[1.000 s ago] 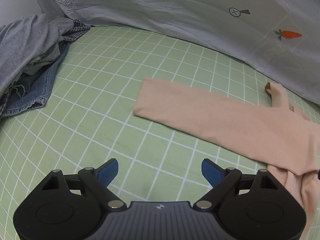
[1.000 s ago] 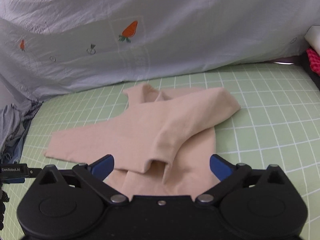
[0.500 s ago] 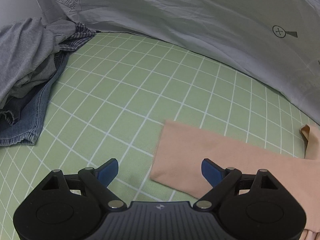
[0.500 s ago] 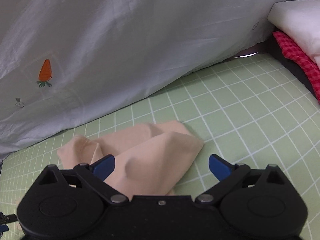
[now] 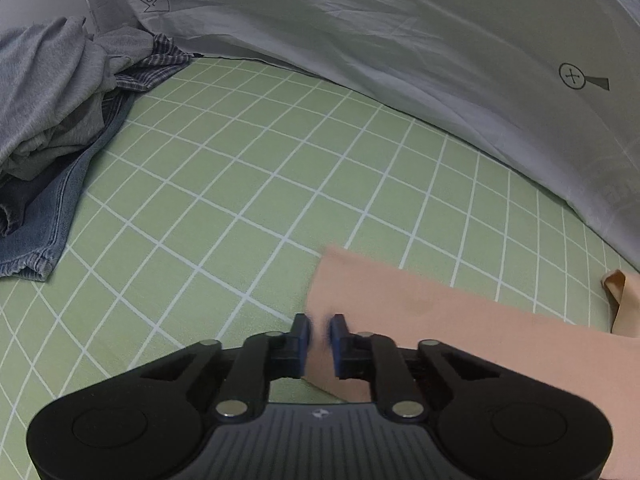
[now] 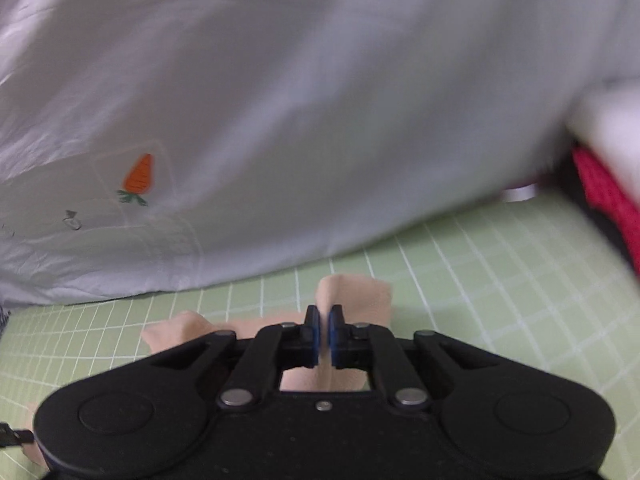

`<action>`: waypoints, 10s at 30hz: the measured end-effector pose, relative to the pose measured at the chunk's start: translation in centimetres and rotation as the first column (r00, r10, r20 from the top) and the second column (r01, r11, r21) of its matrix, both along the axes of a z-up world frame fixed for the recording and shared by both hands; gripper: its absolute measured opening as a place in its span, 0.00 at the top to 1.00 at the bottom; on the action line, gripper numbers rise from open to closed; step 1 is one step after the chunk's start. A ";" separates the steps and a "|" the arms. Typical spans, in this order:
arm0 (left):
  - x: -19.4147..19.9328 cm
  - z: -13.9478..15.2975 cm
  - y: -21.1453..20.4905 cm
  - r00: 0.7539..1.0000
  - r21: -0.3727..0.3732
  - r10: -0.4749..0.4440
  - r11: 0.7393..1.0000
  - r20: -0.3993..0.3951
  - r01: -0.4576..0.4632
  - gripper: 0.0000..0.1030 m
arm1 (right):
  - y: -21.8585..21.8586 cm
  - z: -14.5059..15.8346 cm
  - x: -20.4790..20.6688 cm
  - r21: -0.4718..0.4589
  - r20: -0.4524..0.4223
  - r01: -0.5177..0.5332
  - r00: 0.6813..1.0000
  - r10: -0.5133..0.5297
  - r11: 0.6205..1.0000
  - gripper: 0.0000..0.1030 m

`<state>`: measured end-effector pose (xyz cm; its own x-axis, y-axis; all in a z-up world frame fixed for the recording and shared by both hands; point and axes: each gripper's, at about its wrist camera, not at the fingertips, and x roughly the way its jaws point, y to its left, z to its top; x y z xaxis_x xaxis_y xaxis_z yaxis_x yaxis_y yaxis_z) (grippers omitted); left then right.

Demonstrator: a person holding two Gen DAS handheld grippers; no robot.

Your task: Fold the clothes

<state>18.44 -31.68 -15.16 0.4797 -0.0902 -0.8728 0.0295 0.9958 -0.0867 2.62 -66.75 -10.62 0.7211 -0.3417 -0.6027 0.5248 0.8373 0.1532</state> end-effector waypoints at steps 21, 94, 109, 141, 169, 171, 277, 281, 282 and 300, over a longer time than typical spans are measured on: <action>-2.2 1.5 5.7 0.993 -0.027 0.117 0.993 0.015 -0.116 0.95 | -3.0 -2.7 1.2 0.232 -0.084 0.100 0.993 -0.083 0.968 0.26; -23.6 8.6 3.9 0.962 0.008 -0.269 0.963 0.054 0.269 0.11 | 17.8 -0.9 -21.3 0.069 -0.174 -0.190 0.965 0.199 0.979 0.00; -7.8 4.1 2.5 0.982 0.059 -0.190 0.980 -0.017 0.191 0.09 | 10.1 -2.8 -12.2 0.023 -0.271 0.011 0.963 -0.005 1.000 0.00; -12.8 8.5 -7.3 0.838 -0.063 -0.521 0.842 0.163 0.536 0.93 | 10.0 -1.0 -17.4 -0.072 -0.282 0.078 0.955 -0.095 0.994 0.00; -16.9 3.8 -4.8 0.932 0.096 -0.347 0.929 -0.101 0.357 0.12 | 11.9 -3.3 -10.5 0.107 -0.286 -0.313 0.899 0.331 0.944 0.64; -17.0 3.8 -4.7 0.933 0.093 -0.344 0.931 -0.105 0.354 0.12 | 12.1 -3.7 -10.4 0.119 -0.300 -0.315 0.893 0.336 0.942 0.67; -32.4 3.8 -0.4 0.868 0.093 -0.470 0.868 -0.157 0.487 0.11 | 12.9 -0.4 -28.5 0.372 -0.217 -0.090 0.959 0.181 0.924 0.93; -32.7 3.7 -0.5 0.867 0.091 -0.473 0.867 -0.155 0.490 0.11 | 12.8 -2.3 -29.7 0.387 -0.272 0.001 0.956 0.113 0.922 0.15; -32.8 3.6 -0.4 0.867 0.094 -0.474 0.866 -0.156 0.490 0.11 | 13.0 -2.2 -29.9 0.372 -0.260 -0.006 0.959 0.110 0.928 0.09; -32.4 -1.2 -3.9 0.805 0.044 -0.580 0.807 -0.124 0.589 0.32 | 16.8 -4.6 -26.4 0.199 -0.328 -0.116 0.928 0.178 0.973 0.10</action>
<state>-13.91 -35.53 -16.35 0.2676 -0.2566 -0.9288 0.6034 0.7961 -0.0461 -23.75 -49.98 -15.18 0.4946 -0.1159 -0.8614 0.4442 0.8856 0.1359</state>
